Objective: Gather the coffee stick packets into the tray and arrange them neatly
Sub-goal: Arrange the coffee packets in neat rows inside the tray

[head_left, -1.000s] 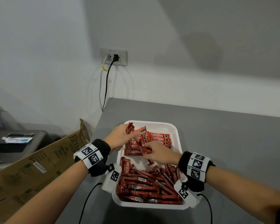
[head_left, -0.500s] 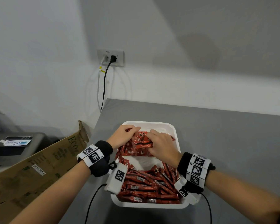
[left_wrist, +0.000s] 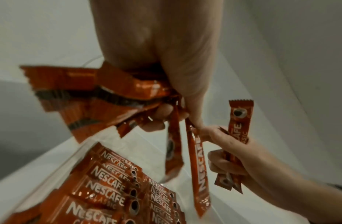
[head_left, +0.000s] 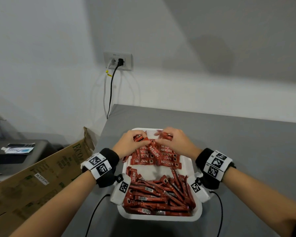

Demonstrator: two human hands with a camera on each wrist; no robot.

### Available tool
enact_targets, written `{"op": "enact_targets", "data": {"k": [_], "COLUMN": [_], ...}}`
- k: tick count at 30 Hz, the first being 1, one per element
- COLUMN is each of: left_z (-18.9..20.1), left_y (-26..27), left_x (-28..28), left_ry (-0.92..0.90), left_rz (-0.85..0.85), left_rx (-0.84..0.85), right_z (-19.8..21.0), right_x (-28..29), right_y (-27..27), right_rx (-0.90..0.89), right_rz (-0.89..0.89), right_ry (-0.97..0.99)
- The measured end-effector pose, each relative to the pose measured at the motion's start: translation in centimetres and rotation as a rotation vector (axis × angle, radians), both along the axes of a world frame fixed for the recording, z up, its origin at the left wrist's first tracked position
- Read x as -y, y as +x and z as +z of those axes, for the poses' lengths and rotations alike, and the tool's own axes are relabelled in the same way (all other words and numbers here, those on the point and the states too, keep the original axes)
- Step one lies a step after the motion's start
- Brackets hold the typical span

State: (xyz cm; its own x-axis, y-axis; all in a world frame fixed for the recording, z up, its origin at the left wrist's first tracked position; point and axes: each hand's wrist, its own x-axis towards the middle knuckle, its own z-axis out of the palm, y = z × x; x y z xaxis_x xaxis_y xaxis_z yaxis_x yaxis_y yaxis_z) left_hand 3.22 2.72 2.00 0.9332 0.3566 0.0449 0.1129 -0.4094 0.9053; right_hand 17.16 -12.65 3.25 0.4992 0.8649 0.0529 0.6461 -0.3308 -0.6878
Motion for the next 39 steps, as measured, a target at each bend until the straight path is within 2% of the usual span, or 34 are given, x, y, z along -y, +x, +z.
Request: {"op": "enact_targets", "data": {"k": [3, 6, 8, 11, 15, 17, 20, 22, 24, 27, 31, 39], "left_z": [0.5, 0.4, 0.0, -0.7, -1.0, -0.7, -0.1, 0.1, 0.0, -0.5, -1.5, -1.9], "left_y": [0.6, 0.5, 0.3, -0.1, -0.2, -0.1, 0.2, 0.6, 0.9, 1.2, 1.5, 1.8], "left_x": [0.6, 0.9, 0.5, 0.0, 0.2, 0.3, 0.2, 0.3, 0.6, 1.1, 1.5, 1.2], "left_ry": [-0.024, -0.049, 0.030, 0.196, 0.224, 0.314, 0.557, 0.646, 0.675, 0.687, 0.711, 0.830], "left_rz": [0.005, 0.087, 0.056, 0.000, -0.010, -0.027, -0.096, -0.138, -0.172, -0.219, -0.211, -0.138], "left_rx": [0.062, 0.090, 0.025, -0.070, -0.073, -0.114, -0.248, -0.327, -0.380, -0.445, -0.533, -0.628], "right_z": [-0.3, -0.5, -0.5, -0.8, -1.9, -1.8, -0.8, -0.5, -0.9, -1.9, -3.5, -5.3], "right_x": [-0.6, -1.0, -0.8, -0.2, 0.4, 0.5, 0.4, 0.0, -0.4, -0.7, -1.7, -3.5], "right_y": [-1.3, -1.9, -2.1, -2.5, -2.4, -2.0, -1.1, -1.1, -1.5, -2.1, -2.2, -2.1], "right_rx": [-0.035, -0.147, -0.201, -0.314, -0.375, -0.284, 0.040, 0.229, 0.307, 0.312, 0.226, 0.165], "right_rz": [0.071, -0.011, -0.074, -0.044, -0.010, -0.006, -0.035, 0.038, 0.125, 0.200, 0.207, 0.186], "right_ry": [-0.011, 0.126, 0.194, 0.188, 0.145, 0.133, 0.126, 0.024, -0.127, -0.278, -0.415, -0.521]}}
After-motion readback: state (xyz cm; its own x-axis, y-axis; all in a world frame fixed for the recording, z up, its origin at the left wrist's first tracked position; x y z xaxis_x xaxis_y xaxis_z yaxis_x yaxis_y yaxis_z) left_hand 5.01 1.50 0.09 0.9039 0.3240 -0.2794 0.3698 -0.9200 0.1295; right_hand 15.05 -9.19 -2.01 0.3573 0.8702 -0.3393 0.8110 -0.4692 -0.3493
